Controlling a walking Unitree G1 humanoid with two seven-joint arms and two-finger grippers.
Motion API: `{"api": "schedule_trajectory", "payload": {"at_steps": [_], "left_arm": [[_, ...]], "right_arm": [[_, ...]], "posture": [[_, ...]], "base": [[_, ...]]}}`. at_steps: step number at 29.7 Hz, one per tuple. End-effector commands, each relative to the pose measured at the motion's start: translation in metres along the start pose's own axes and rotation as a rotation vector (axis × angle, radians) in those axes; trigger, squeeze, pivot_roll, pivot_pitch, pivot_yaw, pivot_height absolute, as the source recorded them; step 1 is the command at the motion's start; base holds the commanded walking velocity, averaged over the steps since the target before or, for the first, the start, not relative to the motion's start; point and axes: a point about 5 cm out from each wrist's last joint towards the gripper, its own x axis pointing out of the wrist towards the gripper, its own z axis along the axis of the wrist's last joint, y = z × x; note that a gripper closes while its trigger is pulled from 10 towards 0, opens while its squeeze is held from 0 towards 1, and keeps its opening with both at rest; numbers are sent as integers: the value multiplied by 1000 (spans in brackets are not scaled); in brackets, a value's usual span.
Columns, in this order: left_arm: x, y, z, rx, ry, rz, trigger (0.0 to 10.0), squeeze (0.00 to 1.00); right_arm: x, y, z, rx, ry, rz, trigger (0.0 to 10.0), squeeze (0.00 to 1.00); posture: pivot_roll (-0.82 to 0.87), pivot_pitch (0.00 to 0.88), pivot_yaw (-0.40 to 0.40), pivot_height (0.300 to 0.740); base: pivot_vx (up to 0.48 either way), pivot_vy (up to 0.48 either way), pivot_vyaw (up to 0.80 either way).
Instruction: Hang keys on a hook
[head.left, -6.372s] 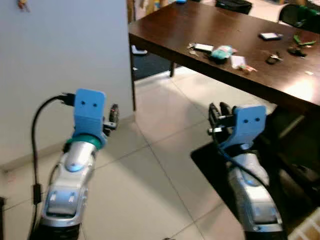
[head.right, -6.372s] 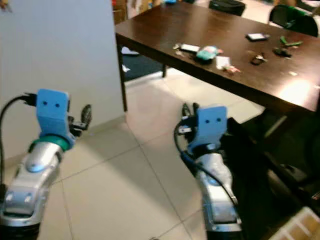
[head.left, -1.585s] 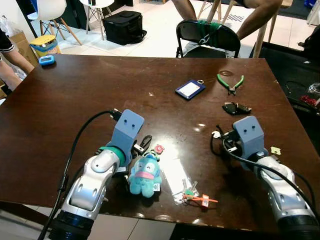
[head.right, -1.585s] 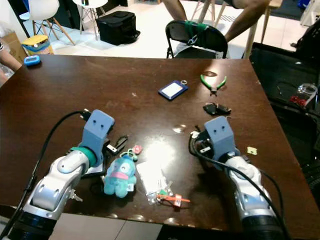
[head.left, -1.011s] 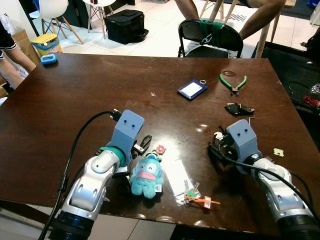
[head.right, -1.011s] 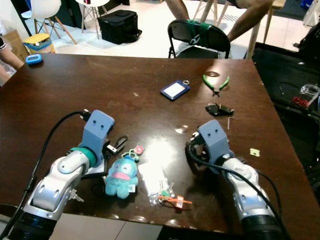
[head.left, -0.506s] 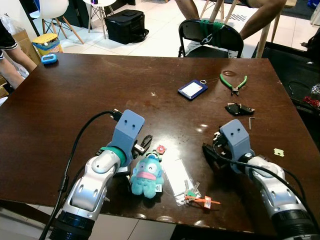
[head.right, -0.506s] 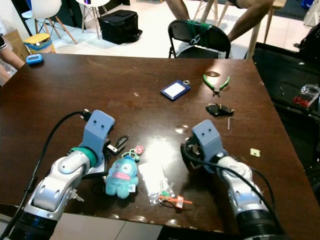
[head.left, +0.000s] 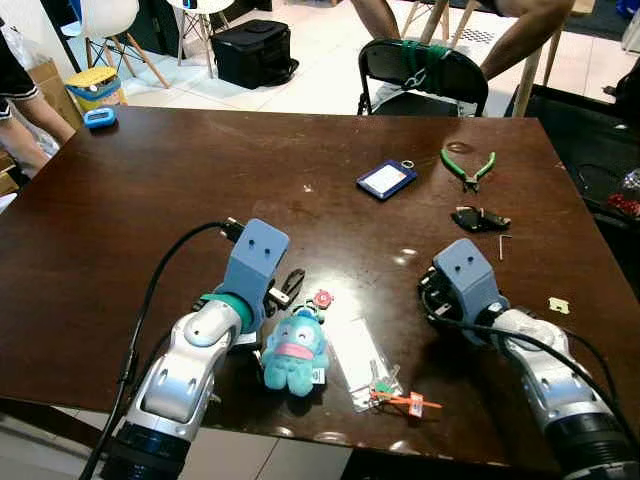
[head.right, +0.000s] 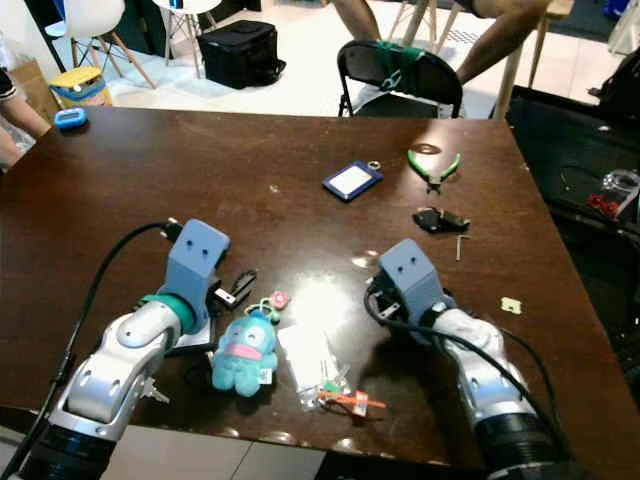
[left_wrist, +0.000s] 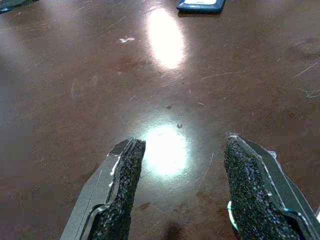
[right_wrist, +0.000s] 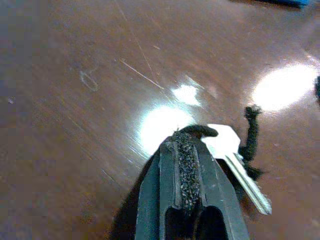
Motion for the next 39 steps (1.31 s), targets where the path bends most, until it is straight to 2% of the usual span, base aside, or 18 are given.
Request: {"api": "schedule_trajectory", "payload": {"at_steps": [1,8,10,11,12,13,14,15,16,19,22,30,33,34,35,36,37,39], "left_arm": [[-2,2,-9,-16,29,15,10000,0],[0,1,-8,-21,26,14,10000,0],[0,0,-7,-22,22,15,10000,0],[0,0,-7,-22,22,15,10000,0],[0,0,-6,-21,19,18,10000,0],[-1,0,-4,-24,14,24,10000,0],[-1,1,-3,-25,10,28,10000,0],[-1,1,-3,-25,10,28,10000,0],[-1,1,-1,-27,4,33,10000,0],[-2,2,2,-30,-5,41,10000,0],[-3,1,3,-31,-8,40,10000,0],[-3,1,3,-30,-10,39,10000,0],[-3,0,4,-28,-13,38,10000,0],[-3,0,4,-28,-13,38,10000,0],[-3,0,4,-27,-13,37,10000,0],[-3,0,4,-27,-13,37,10000,0],[-3,-1,4,-27,-13,36,10000,0],[-3,-1,4,-28,-13,36,10000,0]], "right_arm": [[-3,3,-19,-36,92,3,0,0],[-6,-3,-11,22,38,-41,0,0],[-10,-9,31,229,-220,-84,0,0],[-10,-9,31,229,-220,-84,0,0],[-16,-12,59,335,-387,-96,0,0],[-24,-15,83,421,-525,-114,6118,0],[-30,-16,96,467,-601,-124,6118,0],[-30,-16,96,467,-601,-124,6118,0],[-34,-15,109,494,-667,-129,10000,0],[-41,-10,130,524,-760,-118,10000,0],[-42,-7,138,531,-782,-100,10000,0],[-42,-4,137,522,-773,-95,10000,0],[-22,10,88,256,-432,-123,10000,0],[-22,10,88,256,-432,-123,10000,0],[-19,9,71,196,-343,-135,10000,322],[-19,9,71,196,-343,-135,10000,322],[-19,3,51,113,-238,-145,10000,1000],[-20,-1,38,62,-172,-151,10000,1000]], "posture": [[-148,115,151,740],[-151,112,151,740],[-149,111,152,740],[-149,111,152,740],[-149,111,152,740],[-149,110,152,740],[-149,110,152,740],[-149,110,152,740],[-142,106,149,740],[-142,106,149,740],[-139,104,149,740],[-140,103,150,740],[-139,104,151,740],[-139,104,151,740],[-139,105,149,740],[-139,105,149,740],[-139,105,149,740],[-139,105,149,740]], "base": [[0,0,0],[0,0,0],[0,0,0],[0,0,0],[0,0,0],[0,0,0],[0,0,0],[0,0,0],[0,0,0],[0,0,0],[0,0,0],[0,0,0],[0,0,0],[0,0,0],[0,0,0],[0,0,0],[0,0,0],[0,0,0]]}}
